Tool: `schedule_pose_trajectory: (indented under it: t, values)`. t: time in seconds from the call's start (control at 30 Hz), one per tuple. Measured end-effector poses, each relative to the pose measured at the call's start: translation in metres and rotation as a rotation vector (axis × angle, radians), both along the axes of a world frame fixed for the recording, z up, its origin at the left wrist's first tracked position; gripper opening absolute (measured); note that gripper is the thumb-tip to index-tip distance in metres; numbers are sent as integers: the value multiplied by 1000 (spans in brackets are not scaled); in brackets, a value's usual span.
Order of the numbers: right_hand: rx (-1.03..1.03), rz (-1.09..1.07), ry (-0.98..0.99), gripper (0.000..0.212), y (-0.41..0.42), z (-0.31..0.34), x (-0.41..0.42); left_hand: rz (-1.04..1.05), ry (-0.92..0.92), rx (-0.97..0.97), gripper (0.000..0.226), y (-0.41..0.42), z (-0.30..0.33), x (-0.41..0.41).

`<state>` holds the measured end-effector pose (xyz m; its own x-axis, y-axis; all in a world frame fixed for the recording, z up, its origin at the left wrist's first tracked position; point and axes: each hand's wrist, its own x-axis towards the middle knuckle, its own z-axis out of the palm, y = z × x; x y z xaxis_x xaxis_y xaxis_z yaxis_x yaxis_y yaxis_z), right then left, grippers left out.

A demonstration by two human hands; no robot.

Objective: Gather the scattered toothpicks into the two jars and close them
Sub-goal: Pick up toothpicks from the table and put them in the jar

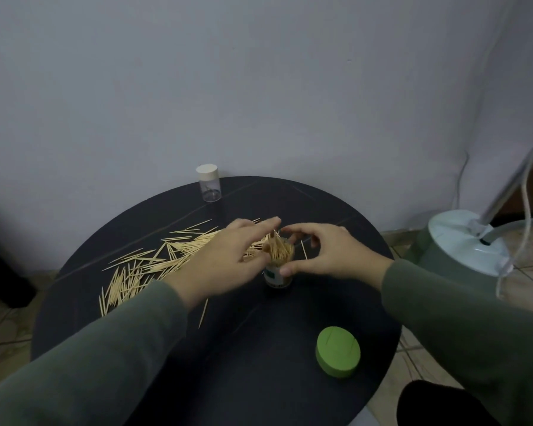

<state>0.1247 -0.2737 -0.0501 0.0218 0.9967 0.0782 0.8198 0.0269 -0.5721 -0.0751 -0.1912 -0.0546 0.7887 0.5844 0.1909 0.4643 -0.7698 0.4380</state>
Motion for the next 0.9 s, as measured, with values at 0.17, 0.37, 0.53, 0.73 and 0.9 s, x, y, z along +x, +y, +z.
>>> schedule_pose_trajectory:
  t: [0.17, 0.37, 0.53, 0.73, 0.9]
  values:
    - [31, 30, -33, 46, 3, -2, -3, -116, 118, 311, 65, -7, -6, 6]
    - [14, -5, -42, 57, 4, 3, -3, -96, 109, 386, 65, 1, -2, 1]
    - [-4, -30, -50, 59, 2, 5, -5, -220, 90, 277, 66, 10, -4, -13]
    - [1, -40, -73, 59, 1, 7, -7, -174, 155, 437, 67, 3, -9, -6]
    - [-17, -31, -40, 58, 1, 6, -7, -128, 132, 517, 64, 5, -8, -9]
